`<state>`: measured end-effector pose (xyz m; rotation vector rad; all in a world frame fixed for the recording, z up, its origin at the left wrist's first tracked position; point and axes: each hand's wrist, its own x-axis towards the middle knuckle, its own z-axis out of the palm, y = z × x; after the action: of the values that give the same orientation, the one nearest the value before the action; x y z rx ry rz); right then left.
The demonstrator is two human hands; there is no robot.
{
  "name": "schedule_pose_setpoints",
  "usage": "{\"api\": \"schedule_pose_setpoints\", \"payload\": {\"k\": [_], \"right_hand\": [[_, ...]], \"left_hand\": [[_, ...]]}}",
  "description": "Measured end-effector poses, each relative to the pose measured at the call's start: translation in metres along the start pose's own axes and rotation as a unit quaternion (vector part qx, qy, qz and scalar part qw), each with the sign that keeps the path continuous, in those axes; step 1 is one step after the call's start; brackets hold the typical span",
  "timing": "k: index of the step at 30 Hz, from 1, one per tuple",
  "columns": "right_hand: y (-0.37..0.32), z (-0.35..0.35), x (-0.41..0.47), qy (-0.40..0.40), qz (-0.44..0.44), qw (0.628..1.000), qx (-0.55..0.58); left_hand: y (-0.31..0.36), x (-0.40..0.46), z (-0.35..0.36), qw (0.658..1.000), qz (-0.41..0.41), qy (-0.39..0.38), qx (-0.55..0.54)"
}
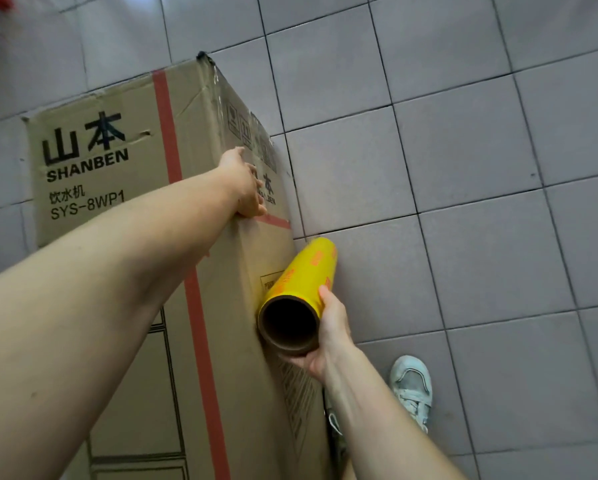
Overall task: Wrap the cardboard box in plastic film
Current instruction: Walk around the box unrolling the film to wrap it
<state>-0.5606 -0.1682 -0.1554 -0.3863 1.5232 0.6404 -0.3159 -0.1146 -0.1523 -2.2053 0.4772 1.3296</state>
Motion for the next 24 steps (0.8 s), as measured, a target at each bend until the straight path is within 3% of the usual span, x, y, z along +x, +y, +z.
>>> {"api": "schedule_pose_setpoints", "payload": {"k": [2, 5, 8, 10, 12, 16, 20, 22, 24], "right_hand": [[0.001, -0.006, 0.000, -0.009, 0.022, 0.999, -0.027], [-0.014, -0.013, -0.007, 0.004, 0.012, 0.996, -0.087], [-0.034, -0.001, -0.004, 0.040, -0.124, 0.967, -0.218], [-0.050, 0.012, 0.001, 0.079, -0.162, 0.940, -0.290], [-0.058, 0.031, -0.009, 0.070, -0.163, 0.923, -0.342], [-0.052, 0.055, -0.002, 0.008, -0.119, 0.902, -0.414], [-0.026, 0.022, 0.023, 0.028, -0.079, 0.947, -0.309], [-0.008, -0.004, 0.014, 0.054, -0.074, 0.969, -0.228], [0.011, -0.026, 0.006, 0.023, -0.030, 0.990, -0.138]], "left_hand": [[0.000, 0.005, 0.006, 0.968, 0.041, 0.068, 0.237], [0.008, -0.009, 0.007, 0.923, 0.034, 0.049, 0.380], [0.028, -0.014, 0.021, 0.926, 0.083, 0.099, 0.353], [0.036, -0.017, 0.035, 0.939, 0.127, 0.103, 0.301], [0.036, -0.016, 0.049, 0.945, 0.099, 0.075, 0.303], [0.028, -0.005, 0.061, 0.911, 0.052, 0.030, 0.408], [0.025, -0.002, 0.066, 0.930, 0.033, 0.038, 0.364], [0.019, 0.002, 0.066, 0.965, 0.036, 0.029, 0.258], [0.018, -0.001, 0.067, 0.965, 0.043, 0.024, 0.256]]}}
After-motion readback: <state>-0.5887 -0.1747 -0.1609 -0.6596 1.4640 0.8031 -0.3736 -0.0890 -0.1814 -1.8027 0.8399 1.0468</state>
